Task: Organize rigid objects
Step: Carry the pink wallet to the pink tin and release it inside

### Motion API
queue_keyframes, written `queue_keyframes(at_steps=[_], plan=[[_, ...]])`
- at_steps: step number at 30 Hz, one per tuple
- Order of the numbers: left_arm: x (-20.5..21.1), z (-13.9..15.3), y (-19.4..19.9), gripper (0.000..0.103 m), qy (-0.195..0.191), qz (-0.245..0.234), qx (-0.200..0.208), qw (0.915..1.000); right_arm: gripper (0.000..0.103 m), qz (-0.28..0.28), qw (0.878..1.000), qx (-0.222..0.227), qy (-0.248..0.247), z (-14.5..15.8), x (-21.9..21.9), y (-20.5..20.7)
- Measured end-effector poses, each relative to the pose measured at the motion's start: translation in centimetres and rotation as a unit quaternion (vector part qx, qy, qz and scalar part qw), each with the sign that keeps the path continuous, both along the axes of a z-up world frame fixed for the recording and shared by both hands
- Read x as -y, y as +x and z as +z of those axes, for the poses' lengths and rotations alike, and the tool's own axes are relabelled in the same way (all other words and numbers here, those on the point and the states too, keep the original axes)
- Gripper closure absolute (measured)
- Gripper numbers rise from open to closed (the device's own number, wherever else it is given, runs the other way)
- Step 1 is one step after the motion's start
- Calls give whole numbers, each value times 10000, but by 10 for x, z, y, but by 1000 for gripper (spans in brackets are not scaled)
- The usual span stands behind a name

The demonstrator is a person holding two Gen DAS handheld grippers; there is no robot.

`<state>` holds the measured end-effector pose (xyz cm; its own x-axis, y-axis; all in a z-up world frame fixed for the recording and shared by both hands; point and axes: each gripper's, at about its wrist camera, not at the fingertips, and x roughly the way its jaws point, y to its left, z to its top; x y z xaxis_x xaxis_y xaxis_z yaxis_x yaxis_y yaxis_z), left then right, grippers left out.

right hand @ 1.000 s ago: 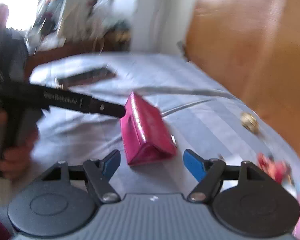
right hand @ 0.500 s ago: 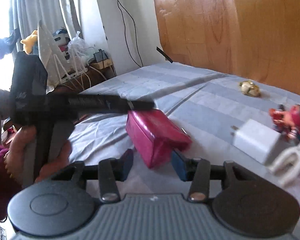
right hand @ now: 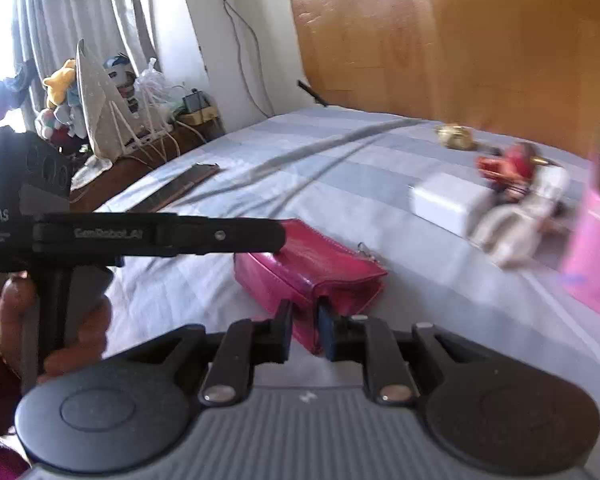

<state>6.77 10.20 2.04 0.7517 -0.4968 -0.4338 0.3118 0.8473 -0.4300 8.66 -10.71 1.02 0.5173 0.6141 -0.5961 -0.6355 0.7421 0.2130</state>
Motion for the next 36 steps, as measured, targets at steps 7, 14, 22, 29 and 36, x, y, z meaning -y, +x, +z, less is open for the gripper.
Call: queue_keyframes(at_steps=[7, 14, 22, 29, 36], plan=[[62, -3, -22, 38, 484, -1120, 249, 9922, 84, -842, 9963, -34, 157, -5, 72, -30], [78, 0, -16, 73, 1124, -1125, 439, 9863, 85, -993, 9948, 209, 43, -7, 87, -32], [130, 71, 2, 73, 1384, -1284, 1615, 9687, 85, -1580, 9764, 1421, 379, 43, 130, -33], [215, 73, 60, 73, 1499, -1681, 1872, 9562, 93, -2628, 9505, 1644, 229, 45, 193, 12], [281, 41, 96, 86, 1894, -2071, 1378, 9499, 99, -2992, 9430, 1417, -343, 18, 207, 57]])
